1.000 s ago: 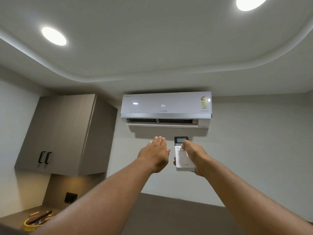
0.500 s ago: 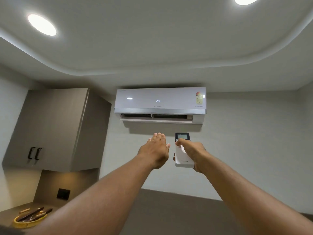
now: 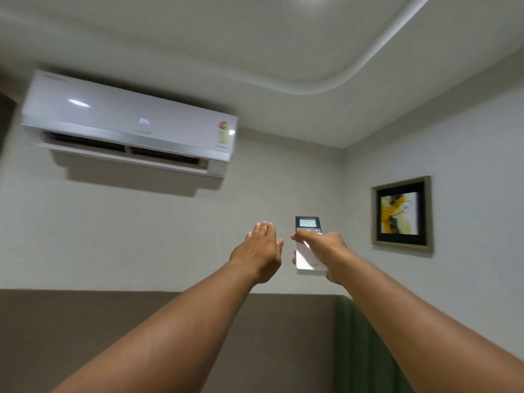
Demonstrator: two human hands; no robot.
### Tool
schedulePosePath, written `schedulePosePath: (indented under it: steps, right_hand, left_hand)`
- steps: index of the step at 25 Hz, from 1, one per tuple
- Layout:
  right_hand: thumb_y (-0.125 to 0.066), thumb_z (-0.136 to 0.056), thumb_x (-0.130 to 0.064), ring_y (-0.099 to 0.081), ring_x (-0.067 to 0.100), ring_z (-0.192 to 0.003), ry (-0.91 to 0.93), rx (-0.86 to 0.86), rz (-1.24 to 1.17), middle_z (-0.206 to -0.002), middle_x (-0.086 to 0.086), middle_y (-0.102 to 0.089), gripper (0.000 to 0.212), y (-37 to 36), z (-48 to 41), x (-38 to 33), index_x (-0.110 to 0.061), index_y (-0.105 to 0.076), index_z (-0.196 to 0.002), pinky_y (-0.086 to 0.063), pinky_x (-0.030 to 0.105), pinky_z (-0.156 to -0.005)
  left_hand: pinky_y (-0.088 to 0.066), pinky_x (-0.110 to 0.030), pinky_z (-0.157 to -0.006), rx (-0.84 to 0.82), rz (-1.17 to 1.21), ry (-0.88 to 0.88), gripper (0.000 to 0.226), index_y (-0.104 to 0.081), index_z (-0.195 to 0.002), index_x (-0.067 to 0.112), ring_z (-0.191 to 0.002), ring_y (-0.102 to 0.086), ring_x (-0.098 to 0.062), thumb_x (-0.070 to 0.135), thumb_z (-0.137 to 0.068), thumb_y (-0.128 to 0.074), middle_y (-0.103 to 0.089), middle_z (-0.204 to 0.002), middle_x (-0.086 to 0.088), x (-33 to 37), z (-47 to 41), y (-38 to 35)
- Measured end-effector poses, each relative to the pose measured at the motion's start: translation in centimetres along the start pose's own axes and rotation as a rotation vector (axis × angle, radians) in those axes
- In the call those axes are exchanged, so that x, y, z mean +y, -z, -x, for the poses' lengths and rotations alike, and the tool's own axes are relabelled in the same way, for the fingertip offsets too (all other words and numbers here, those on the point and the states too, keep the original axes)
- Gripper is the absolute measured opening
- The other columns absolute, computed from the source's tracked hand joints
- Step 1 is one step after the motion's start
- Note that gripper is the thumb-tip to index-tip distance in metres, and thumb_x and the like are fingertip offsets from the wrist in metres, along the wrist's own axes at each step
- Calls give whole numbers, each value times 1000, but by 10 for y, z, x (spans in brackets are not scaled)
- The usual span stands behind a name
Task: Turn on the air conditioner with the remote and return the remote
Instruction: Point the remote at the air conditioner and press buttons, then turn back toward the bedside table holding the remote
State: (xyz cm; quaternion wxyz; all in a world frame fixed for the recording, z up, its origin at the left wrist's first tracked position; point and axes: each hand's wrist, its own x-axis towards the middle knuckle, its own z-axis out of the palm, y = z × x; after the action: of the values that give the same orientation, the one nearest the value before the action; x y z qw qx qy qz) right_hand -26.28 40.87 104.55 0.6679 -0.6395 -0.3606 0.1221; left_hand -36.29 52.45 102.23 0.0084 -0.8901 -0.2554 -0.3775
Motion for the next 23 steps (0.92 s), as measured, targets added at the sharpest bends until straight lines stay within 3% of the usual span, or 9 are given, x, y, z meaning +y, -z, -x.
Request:
schedulePosePath:
  steps: [4,13,23]
  right_hand:
    - [-86,-77,-36,-72,40,-106,4,222,88,-119,21,-70,68,124,-6,22,-12,-53,-132,-59,52,-99]
    - [-85,-72,-30,-77,40,-97,-66,676,247,-106,21,-76,56,381,63,23,-10,-62,-118,-63,52,-94]
    - [-84,-74,-30,-77,39,-100,-116,1086,362,-106,20,-78,50,520,185,-6,-9,-64,-115,-61,50,-97]
  left_hand:
    - [-6,-37,-117,-37,173,-139,60,-5,-152,9,-148,-1,-21,40,-101,-16,-3,-162,-9,118,-29,-56]
    - [-11,-39,-117,-114,508,-438,60,-5,-151,9,-148,-3,-24,42,-102,-17,-6,-162,-9,387,-33,-132]
    - [-10,-38,-117,-200,762,-786,61,-7,-151,6,-148,-4,-24,41,-102,-17,-7,-161,-11,581,13,-134]
